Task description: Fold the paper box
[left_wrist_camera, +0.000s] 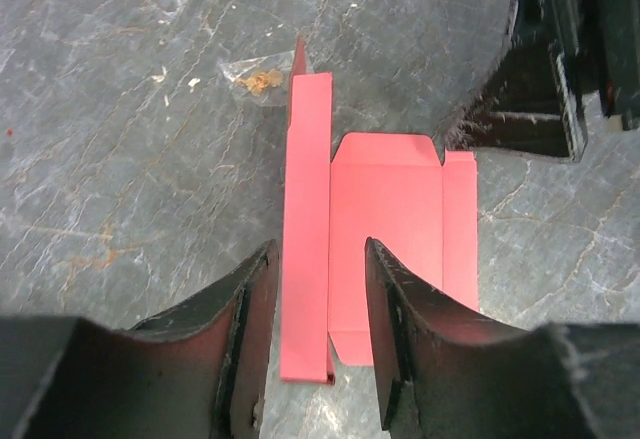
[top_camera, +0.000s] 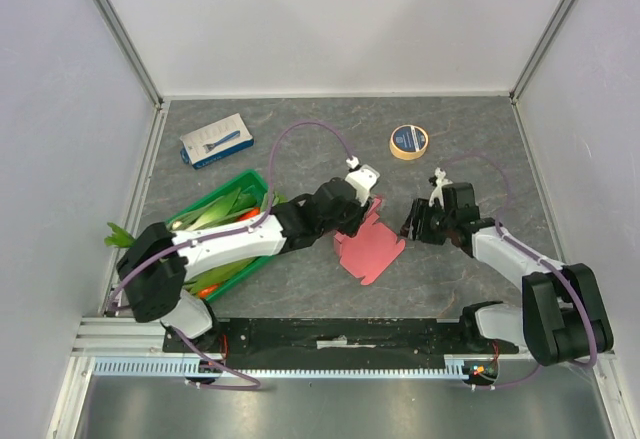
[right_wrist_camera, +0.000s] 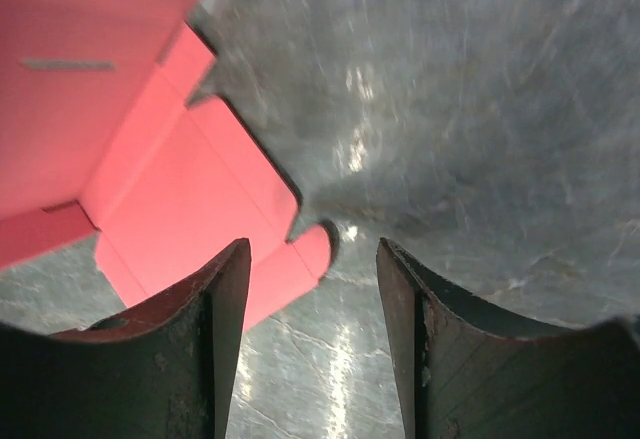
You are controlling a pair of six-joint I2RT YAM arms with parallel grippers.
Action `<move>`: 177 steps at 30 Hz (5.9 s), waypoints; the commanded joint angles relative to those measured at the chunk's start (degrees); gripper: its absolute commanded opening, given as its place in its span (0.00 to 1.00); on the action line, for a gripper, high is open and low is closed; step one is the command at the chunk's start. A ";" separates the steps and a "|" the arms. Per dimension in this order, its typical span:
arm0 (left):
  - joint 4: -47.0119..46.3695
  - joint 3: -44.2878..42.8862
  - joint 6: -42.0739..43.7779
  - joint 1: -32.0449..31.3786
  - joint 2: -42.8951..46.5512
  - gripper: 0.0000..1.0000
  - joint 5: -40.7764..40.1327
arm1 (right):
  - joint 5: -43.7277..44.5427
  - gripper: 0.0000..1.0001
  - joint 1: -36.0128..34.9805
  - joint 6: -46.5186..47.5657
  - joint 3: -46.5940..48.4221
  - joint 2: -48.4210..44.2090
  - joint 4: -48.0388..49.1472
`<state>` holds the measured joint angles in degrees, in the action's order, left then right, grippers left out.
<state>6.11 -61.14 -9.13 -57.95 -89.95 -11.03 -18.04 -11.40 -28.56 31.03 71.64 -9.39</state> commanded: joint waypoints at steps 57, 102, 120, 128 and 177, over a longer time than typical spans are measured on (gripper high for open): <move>-58.84 32.40 7.54 -1.28 -5.49 0.39 -23.07 | 11.89 0.70 -10.49 -4.05 0.44 -20.84 -0.11; -75.72 34.95 13.35 -3.22 -13.23 0.02 -30.99 | 15.75 0.52 -21.21 -20.31 6.25 -4.14 -0.38; -69.31 36.01 2.54 -3.48 -8.14 0.02 -26.85 | 8.82 0.48 -18.40 -31.21 -2.02 -6.25 21.43; -62.36 33.02 0.42 -3.57 -6.81 0.02 -28.25 | 11.89 0.50 -18.48 -24.91 2.35 -9.84 7.13; -44.25 25.11 3.24 -5.33 14.01 0.02 -35.82 | 5.30 0.44 -19.01 -31.29 11.17 -17.67 4.62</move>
<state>-37.21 -33.91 -3.38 -62.35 -77.82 -45.56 -9.96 -30.15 -53.95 44.07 54.08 -12.84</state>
